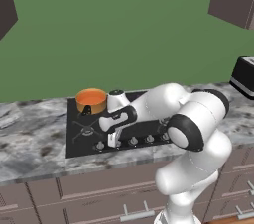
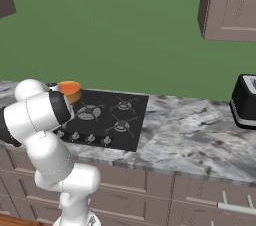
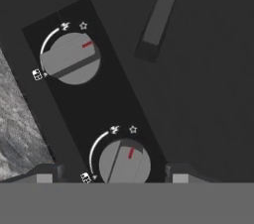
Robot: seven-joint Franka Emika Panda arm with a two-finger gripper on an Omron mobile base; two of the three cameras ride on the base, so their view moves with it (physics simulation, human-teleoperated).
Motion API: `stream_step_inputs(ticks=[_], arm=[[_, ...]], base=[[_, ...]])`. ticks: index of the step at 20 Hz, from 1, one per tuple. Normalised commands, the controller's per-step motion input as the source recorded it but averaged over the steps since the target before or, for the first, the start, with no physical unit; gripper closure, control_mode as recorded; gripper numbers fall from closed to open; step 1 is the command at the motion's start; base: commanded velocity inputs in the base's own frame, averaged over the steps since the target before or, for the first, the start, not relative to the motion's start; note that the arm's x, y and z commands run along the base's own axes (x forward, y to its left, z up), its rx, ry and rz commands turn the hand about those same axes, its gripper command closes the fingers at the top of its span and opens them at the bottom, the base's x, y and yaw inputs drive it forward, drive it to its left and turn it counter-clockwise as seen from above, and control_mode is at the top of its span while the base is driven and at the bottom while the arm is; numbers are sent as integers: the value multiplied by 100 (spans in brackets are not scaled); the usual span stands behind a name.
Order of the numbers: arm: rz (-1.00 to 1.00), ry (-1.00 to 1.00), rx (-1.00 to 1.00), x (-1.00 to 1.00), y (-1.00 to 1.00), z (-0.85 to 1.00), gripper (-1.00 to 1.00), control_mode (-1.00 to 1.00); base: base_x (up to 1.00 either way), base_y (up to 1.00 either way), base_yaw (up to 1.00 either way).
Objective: Wait until the marinara sauce is simmered to a deep red color and then turn off the stove.
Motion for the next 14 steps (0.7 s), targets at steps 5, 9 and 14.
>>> stream_step_inputs(ticks=[5,9,14], arm=[[0,0,0,0,-3,0,-100,-100],[0,0,0,0,-17,0,-100,-100],[-3,0,0,-8,-10,0,-100,-100]], base=[[0,0,0],[0,0,0],[0,0,0]])
